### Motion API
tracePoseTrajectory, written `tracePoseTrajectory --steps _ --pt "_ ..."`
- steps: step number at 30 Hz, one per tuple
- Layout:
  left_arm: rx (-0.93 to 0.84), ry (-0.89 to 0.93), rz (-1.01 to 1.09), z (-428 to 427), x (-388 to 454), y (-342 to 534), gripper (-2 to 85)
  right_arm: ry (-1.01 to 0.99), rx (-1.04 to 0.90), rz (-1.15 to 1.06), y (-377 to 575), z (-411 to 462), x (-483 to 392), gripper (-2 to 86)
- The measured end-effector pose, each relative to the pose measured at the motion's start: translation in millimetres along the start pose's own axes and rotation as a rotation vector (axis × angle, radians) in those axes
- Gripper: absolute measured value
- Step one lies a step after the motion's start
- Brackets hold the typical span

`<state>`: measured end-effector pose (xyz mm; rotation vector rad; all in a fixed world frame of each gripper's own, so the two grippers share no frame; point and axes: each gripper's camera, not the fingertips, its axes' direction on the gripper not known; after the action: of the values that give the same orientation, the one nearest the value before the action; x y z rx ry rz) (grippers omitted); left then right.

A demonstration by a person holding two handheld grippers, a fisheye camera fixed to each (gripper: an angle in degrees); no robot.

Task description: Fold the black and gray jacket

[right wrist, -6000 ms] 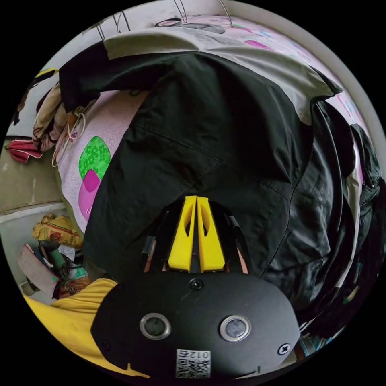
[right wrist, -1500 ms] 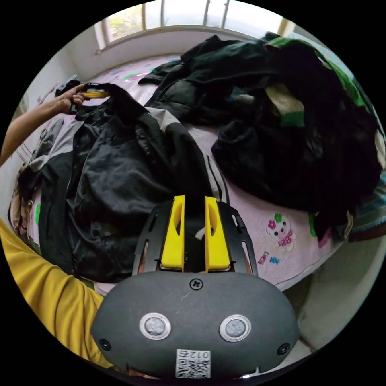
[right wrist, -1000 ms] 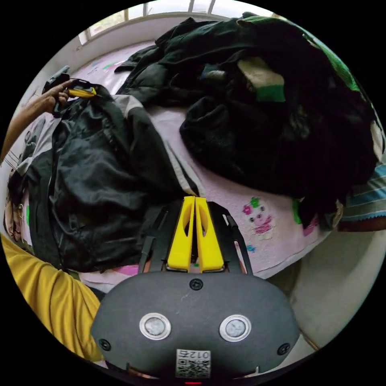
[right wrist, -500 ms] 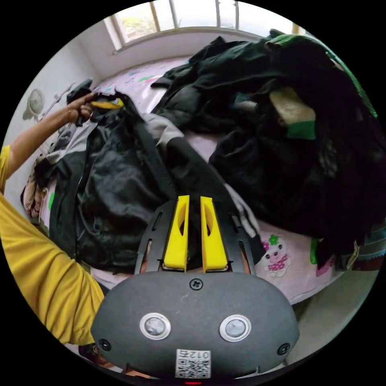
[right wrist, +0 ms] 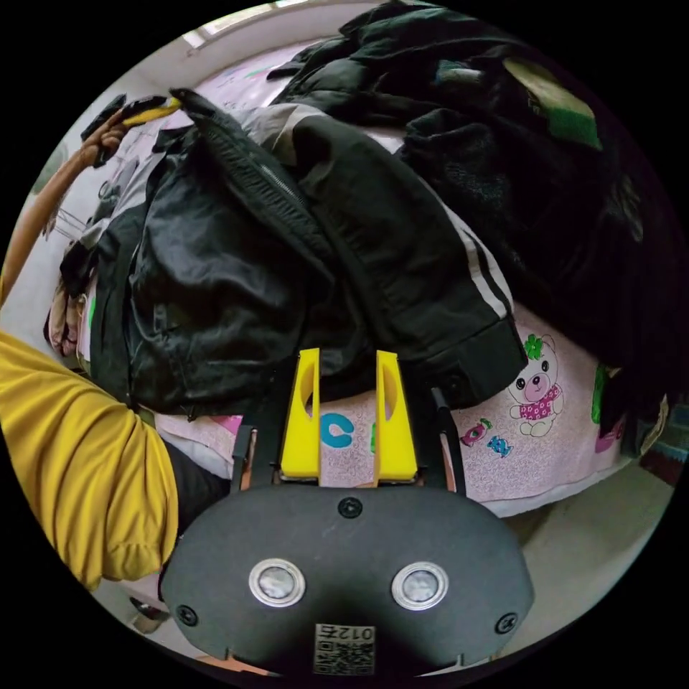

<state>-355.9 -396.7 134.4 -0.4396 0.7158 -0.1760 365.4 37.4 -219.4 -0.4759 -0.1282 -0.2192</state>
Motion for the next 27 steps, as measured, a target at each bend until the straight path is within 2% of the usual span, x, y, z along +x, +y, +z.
tracePoseTrajectory --steps 5,9,14,20,24,27 --pt "-0.003 0.003 0.061 -23 6 12 -0.1 -0.074 0.062 0.16 6 7 25 10.2" --pt "-0.02 -0.015 0.07 -37 2 24 -0.1 -0.039 0.092 0.033 3 14 4 7.1" --pt "-0.024 -0.048 0.023 -50 -9 36 -0.1 -0.055 0.126 -0.001 14 -9 -19 1.9" --pt "-0.015 -0.057 0.05 -76 3 23 -0.1 -0.275 0.177 -0.218 43 -80 -75 0.7" --pt "-0.065 -0.181 0.189 -104 25 10 -0.1 -0.354 0.172 -0.411 41 -110 -152 0.4" --pt "-0.105 -0.244 0.24 -118 24 6 -0.1 -0.389 0.119 -0.562 25 -100 -217 0.4"
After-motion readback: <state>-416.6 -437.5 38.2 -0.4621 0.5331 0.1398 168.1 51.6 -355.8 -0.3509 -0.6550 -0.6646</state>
